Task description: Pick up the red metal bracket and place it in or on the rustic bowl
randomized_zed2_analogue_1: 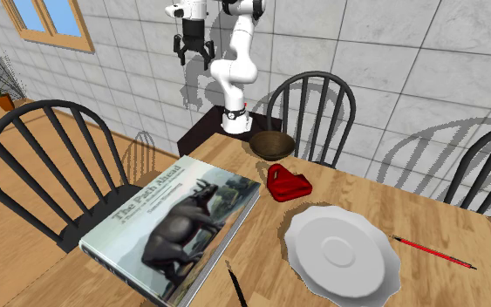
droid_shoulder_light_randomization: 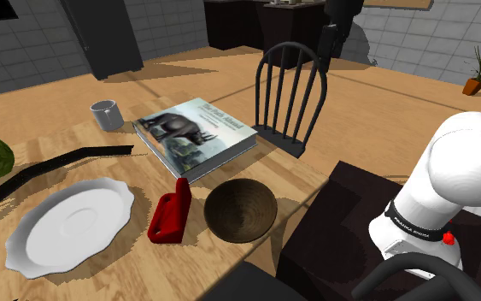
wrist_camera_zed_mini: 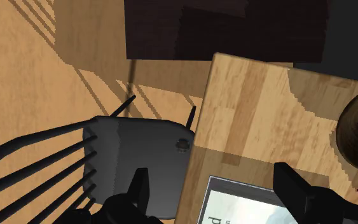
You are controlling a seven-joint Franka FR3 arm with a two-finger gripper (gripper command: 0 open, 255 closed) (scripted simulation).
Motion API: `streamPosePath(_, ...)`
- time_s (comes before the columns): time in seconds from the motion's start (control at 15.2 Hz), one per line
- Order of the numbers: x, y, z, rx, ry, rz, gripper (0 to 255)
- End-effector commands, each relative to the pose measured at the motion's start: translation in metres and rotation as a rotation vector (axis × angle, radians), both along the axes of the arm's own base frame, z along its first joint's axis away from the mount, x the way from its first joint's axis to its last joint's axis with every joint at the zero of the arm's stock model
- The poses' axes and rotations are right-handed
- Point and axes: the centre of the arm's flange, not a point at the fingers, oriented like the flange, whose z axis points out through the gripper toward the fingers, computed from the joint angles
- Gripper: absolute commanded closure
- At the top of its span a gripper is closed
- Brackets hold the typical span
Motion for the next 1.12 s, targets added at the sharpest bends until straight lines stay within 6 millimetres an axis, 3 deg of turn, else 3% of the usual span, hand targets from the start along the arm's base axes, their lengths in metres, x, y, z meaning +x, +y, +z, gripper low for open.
streamPosePath(0.0,0.0,0.0,0.0,0.0,0.0,0.0,0)
streamPosePath(0.53,-0.008,0.092,-0.051,0.011,-0.047,-0.184,0)
streamPosePath(1.06,0.003,0.185,-0.1,0.023,-0.094,-0.368,0)
